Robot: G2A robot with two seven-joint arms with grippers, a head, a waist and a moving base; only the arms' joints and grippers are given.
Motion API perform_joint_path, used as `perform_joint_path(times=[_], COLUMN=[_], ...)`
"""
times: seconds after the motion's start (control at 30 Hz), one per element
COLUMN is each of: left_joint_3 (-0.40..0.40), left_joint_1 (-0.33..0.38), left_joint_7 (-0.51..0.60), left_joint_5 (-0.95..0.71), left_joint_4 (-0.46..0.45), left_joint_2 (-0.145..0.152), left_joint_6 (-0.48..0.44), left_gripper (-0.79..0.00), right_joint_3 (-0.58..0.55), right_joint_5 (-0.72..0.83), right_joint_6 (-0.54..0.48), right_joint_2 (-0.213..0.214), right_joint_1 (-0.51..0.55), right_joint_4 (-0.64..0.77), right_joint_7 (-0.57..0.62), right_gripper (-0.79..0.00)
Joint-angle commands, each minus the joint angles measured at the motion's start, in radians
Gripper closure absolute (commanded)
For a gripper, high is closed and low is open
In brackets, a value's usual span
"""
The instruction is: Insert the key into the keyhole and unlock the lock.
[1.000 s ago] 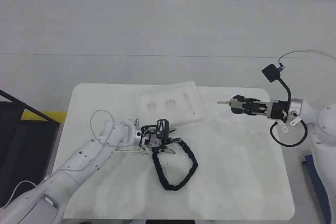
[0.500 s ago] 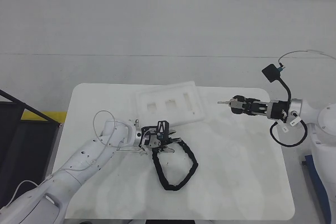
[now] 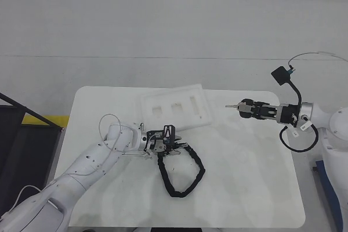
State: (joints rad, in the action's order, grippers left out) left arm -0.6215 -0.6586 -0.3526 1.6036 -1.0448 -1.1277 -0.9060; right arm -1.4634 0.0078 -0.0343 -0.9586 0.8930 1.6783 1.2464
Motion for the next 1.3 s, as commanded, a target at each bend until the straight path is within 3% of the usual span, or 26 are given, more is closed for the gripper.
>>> perform_joint_path(times=[0.0, 0.17, 0.2, 0.27, 0.33, 0.37, 0.77, 1.27], left_joint_3=[0.003, 0.012, 0.015, 0.017, 0.019, 0.019, -0.036, -0.149], left_joint_1=[0.003, 0.009, 0.011, 0.014, 0.016, 0.016, 0.026, 0.005], left_joint_7=[-0.001, -0.006, -0.007, -0.008, -0.007, -0.006, -0.007, 0.009], left_joint_5=[0.002, 0.007, 0.009, 0.01, 0.009, 0.008, -0.045, -0.194], left_joint_4=[0.006, 0.017, 0.022, 0.03, 0.036, 0.039, 0.023, -0.107], left_joint_2=[-0.004, -0.015, -0.018, -0.022, -0.025, -0.026, -0.025, -0.004], left_joint_6=[0.001, 0.004, 0.004, 0.004, 0.002, 0.002, 0.012, -0.059], left_gripper=[-0.385, -0.372, -0.342, -0.234, -0.034, 0.0, 0.0, 0.0], right_joint_3=[0.0, 0.0, 0.0, 0.0, 0.0, 0.0, 0.0, 0.0], right_joint_5=[0.0, 0.0, 0.0, 0.0, 0.0, 0.0, 0.0, 0.0], right_joint_6=[0.0, 0.0, 0.0, 0.0, 0.0, 0.0, 0.0, 0.0], right_joint_2=[0.0, 0.0, 0.0, 0.0, 0.0, 0.0, 0.0, 0.0], right_joint_1=[0.0, 0.0, 0.0, 0.0, 0.0, 0.0, 0.0, 0.0], right_joint_4=[0.0, 0.0, 0.0, 0.0, 0.0, 0.0, 0.0, 0.0], right_joint_7=[0.0, 0.0, 0.0, 0.0, 0.0, 0.0, 0.0, 0.0], right_gripper=[0.0, 0.0, 0.0, 0.0, 0.0, 0.0, 0.0, 0.0])
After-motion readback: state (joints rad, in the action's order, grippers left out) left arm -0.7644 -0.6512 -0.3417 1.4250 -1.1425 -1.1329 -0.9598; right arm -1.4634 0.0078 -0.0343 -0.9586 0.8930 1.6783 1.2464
